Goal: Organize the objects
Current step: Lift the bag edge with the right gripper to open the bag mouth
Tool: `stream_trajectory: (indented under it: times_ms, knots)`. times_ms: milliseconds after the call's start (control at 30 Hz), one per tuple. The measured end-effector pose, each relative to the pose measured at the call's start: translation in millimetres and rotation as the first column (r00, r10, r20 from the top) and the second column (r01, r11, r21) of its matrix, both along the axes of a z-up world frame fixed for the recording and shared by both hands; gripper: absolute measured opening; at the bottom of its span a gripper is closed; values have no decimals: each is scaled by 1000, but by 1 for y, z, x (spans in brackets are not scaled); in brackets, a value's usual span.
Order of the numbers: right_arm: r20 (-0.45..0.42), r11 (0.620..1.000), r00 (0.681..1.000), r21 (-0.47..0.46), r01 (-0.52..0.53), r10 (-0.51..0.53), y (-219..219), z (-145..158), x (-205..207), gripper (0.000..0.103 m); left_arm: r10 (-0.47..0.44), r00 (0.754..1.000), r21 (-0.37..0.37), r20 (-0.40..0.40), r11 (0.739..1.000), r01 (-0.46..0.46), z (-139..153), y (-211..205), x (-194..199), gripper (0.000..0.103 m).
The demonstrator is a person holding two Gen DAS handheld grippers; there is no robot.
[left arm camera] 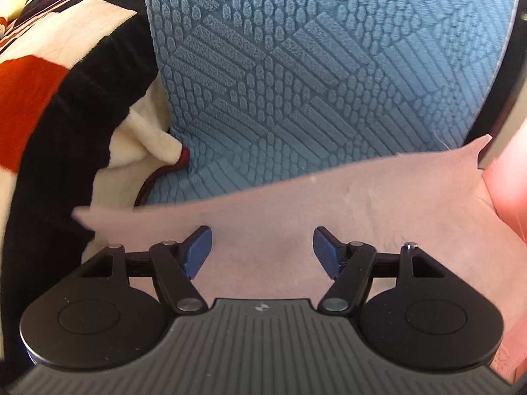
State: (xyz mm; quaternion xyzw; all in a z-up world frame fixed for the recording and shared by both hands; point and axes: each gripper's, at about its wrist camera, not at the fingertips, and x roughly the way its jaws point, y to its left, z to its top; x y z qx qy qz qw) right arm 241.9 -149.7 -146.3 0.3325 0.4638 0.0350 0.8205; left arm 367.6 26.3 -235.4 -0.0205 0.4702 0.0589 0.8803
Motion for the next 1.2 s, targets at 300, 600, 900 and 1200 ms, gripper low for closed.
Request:
stream_trajectory:
  times_ms: [300, 600, 900, 1200]
  knots:
    - [-10, 1000, 1000, -18, -4, 4, 1, -1, 10, 6, 27, 998, -2, -52, 1000, -27, -20, 14, 26, 73]
    - [-47, 1000, 999, -10, 5, -6, -1, -6, 15, 6, 26, 998, 49, -59, 999, -24, -34, 25, 46, 74]
    - [-27, 1000, 1000, -13, -2, 2, -4, -3, 16, 6, 24, 999, 11, -37, 1000, -24, -23, 37, 47, 73]
    - [-35, 1000, 999, -25, 4, -5, -5, -2, 23, 6, -17, 999, -153, 35, 988, 22, 22, 18, -5, 73]
